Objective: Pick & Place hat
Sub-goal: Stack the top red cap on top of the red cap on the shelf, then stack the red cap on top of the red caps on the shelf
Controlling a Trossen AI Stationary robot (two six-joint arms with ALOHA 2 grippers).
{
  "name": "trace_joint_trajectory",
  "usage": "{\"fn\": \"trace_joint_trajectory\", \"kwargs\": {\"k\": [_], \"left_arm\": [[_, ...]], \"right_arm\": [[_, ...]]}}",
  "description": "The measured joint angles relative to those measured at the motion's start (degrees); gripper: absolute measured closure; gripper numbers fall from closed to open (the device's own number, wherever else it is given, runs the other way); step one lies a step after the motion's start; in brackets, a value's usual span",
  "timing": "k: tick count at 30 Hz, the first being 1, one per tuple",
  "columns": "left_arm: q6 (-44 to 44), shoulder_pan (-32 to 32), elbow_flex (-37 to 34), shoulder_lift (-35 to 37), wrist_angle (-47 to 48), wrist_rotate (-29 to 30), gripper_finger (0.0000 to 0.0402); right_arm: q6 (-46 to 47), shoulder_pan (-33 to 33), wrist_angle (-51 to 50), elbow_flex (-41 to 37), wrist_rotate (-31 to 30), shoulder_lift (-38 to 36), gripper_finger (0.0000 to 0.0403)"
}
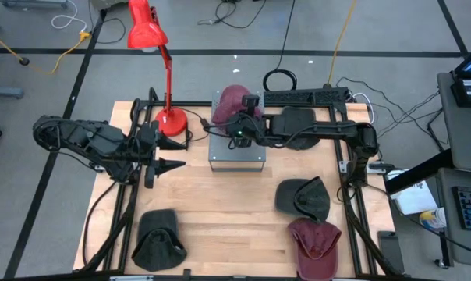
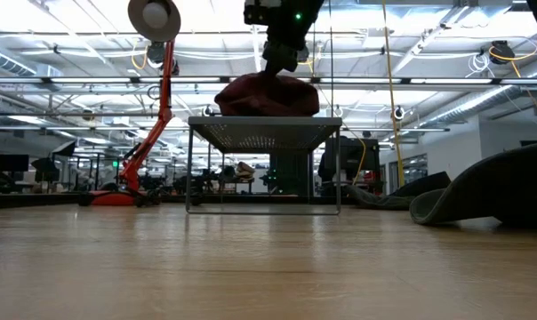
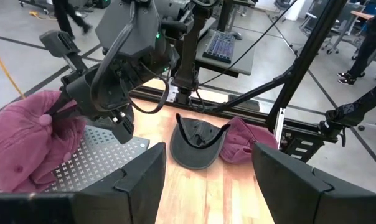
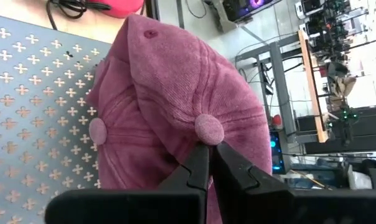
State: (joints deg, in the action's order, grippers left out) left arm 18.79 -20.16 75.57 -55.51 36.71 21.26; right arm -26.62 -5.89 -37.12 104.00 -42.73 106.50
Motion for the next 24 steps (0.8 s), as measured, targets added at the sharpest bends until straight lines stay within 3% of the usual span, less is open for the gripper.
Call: {"fn": "trace_joint_trajectory", "kwargs": {"k": [6, 12, 17, 24], "left_arm": [[0.0, 0.0, 0.0, 0.0, 0.0, 0.0, 0.0158], [0.2, 0.0, 0.0, 0.0, 0.0, -0.1, 0.0158], [0.2, 0.0, 0.0, 0.0, 0.0, -0.2, 0.0158], [0.4, 0.0, 0.0, 0.0, 0.0, -0.2, 0.0158]], "right_arm": [[-2.4, 0.4, 1.3, -0.1, -0.7, 0.0, 0.0377], [-4.7, 2.1, 4.7, -0.1, -1.2, -1.9, 0.0309], [-5.6, 3.7, 5.9, -0.1, -5.5, -3.8, 0.0255], [1.2, 6.1, 3.4, -0.1, -5.3, -7.0, 0.0213]]}}
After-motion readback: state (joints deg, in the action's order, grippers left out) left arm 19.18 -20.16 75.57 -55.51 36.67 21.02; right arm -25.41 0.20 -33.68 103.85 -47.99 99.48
